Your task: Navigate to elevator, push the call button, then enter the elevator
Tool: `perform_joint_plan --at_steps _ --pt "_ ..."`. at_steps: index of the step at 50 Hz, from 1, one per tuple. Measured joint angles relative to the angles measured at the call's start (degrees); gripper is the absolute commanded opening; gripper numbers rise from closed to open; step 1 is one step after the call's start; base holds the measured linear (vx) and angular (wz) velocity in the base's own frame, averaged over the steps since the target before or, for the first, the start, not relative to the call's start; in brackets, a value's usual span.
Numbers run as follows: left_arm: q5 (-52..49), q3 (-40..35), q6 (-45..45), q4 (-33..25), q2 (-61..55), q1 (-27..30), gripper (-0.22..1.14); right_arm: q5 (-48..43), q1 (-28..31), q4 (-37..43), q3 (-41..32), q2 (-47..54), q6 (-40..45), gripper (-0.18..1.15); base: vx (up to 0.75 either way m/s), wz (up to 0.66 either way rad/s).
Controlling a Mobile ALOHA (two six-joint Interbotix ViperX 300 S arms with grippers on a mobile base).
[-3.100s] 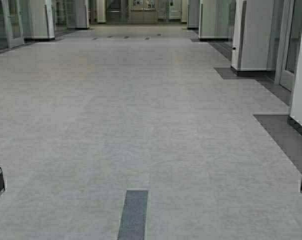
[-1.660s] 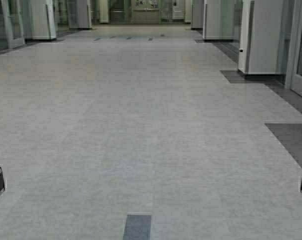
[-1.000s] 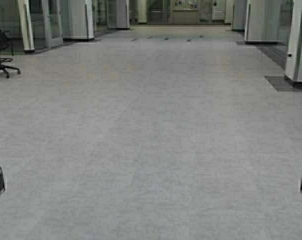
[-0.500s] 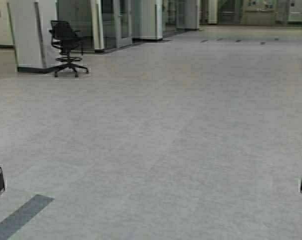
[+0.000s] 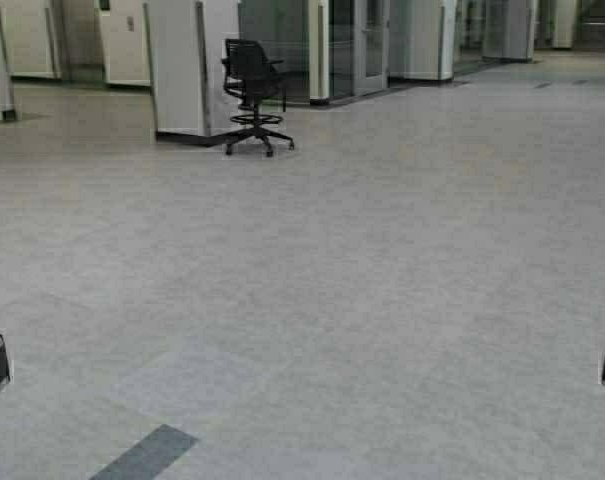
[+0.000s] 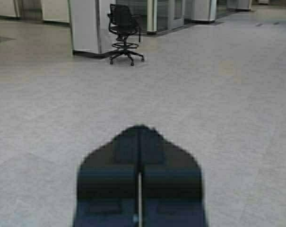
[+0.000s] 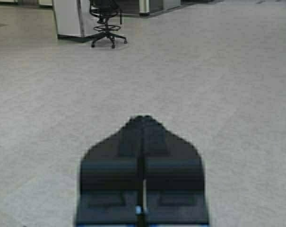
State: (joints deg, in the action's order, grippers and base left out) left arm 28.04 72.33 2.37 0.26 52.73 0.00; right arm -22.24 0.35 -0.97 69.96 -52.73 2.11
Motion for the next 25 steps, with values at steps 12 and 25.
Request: perform_joint_plan --at_steps 12,25 --pt "0.0 0.1 0.1 0.4 -1.2 0.0 0.03 0.0 0.0 0.0 0.2 -0.4 -0.1 0.05 0.66 0.39" --pt "0.0 0.1 0.3 1.1 -2.0 0.0 0.03 0.0 -0.1 -0.1 1.8 -4.0 -0.2 0.05 0.66 0.37"
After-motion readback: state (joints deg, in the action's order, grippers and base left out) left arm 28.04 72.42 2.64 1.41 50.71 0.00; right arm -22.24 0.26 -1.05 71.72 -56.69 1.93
